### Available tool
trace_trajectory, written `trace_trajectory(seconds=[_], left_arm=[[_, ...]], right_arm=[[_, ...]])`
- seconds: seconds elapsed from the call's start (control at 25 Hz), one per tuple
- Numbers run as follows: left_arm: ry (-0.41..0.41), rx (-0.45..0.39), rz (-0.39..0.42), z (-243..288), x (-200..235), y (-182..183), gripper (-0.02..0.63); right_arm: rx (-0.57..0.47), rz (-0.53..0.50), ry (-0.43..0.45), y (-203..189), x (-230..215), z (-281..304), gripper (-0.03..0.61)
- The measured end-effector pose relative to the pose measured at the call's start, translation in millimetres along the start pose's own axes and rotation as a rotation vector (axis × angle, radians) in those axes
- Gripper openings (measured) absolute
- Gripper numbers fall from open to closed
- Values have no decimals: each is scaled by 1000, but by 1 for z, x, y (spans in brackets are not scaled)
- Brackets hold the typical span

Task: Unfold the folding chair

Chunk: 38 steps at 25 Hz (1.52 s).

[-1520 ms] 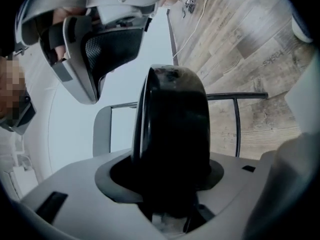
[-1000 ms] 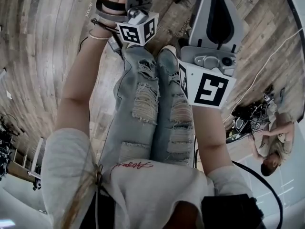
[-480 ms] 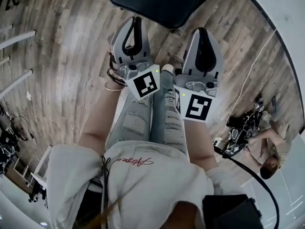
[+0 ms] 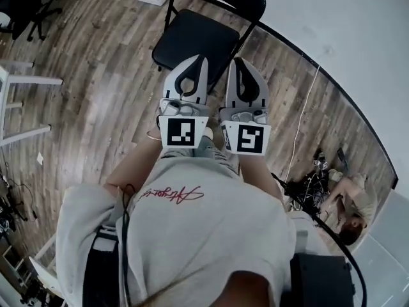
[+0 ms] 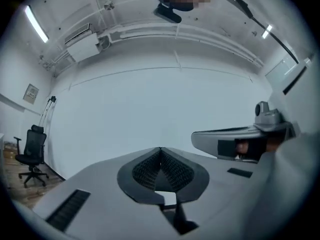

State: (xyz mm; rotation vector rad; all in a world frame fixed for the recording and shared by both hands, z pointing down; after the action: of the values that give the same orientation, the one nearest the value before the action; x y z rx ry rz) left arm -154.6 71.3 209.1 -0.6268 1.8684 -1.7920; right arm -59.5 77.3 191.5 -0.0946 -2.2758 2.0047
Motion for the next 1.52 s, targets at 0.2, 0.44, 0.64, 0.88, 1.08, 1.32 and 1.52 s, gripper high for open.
trace_trajectory(seconds=[0.2, 0.44, 0.64, 0.88, 1.08, 1.32, 1.52], left_arm=[[-15, -45, -8, -1, -4, 19, 15], [-41, -45, -16, -1, -11, 18, 15], [-52, -53, -26, -6, -8, 20, 15], [-68, -57, -33, -8, -3, 22, 15], [-67, -65, -41, -11, 1, 23, 15], [-89, -70, -41, -12, -6, 22, 17], [-110, -67, -38, -16, -11, 19, 15]], right_arm=[[7, 1, 0, 3, 1, -8, 25], [7, -14, 17, 8, 7, -12, 25], [4, -27, 20, 12, 14, -11, 25], [10, -41, 2, 10, 15, -7, 25], [8, -44, -30, 12, 11, -9, 25], [3, -46, -65, 14, 4, -16, 25], [1, -52, -90, 16, 2, -21, 25]])
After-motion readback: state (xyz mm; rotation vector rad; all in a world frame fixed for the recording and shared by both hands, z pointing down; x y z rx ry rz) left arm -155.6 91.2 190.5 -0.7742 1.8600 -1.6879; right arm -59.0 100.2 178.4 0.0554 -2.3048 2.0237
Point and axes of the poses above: the fingertips, and each gripper's own axes: z forward along the fingers, x to its left, y out of its top, the point moved 4 cm from there along -z, backward along the fingers, and after that the axes turned 13 degrees about -y, right-handed, at the moved point
